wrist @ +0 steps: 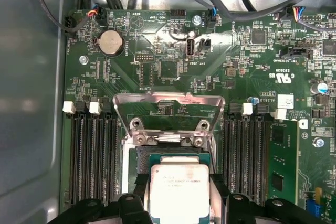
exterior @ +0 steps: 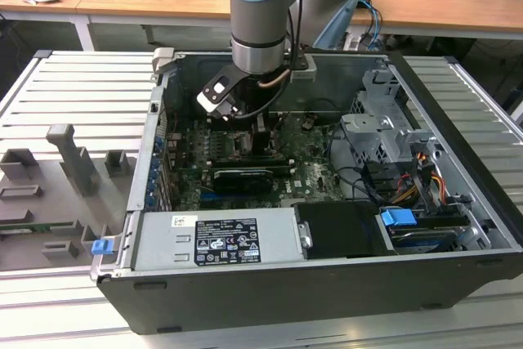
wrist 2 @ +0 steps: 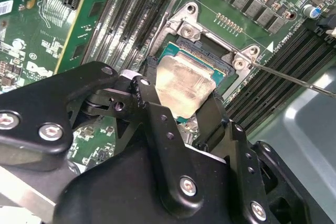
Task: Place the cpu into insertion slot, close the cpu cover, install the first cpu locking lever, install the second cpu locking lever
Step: 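Place the cpu into insertion slot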
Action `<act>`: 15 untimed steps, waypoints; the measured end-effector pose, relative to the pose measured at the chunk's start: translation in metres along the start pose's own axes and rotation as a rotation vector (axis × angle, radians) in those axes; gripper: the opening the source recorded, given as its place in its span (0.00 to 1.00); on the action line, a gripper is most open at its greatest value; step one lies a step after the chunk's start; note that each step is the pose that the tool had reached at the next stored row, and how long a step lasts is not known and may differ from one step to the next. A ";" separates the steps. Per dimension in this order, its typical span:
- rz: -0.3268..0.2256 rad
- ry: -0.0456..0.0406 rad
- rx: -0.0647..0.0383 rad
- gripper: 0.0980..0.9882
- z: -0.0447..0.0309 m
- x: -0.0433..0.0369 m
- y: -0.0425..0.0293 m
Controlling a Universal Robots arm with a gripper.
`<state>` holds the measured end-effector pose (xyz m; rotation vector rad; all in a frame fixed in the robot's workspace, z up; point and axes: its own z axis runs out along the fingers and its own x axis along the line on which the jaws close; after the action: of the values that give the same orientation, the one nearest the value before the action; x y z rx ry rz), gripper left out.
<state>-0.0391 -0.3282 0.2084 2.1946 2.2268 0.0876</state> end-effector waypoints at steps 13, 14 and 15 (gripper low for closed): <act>0.009 -0.0017 0.000 0.50 0.0076 0.0044 -0.0003; 0.009 -0.0017 0.000 0.50 0.0076 0.0044 -0.0003; 0.009 -0.0016 0.000 0.50 0.0076 0.0045 -0.0003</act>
<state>-0.0391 -0.3235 0.2009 2.2044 2.2157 0.0860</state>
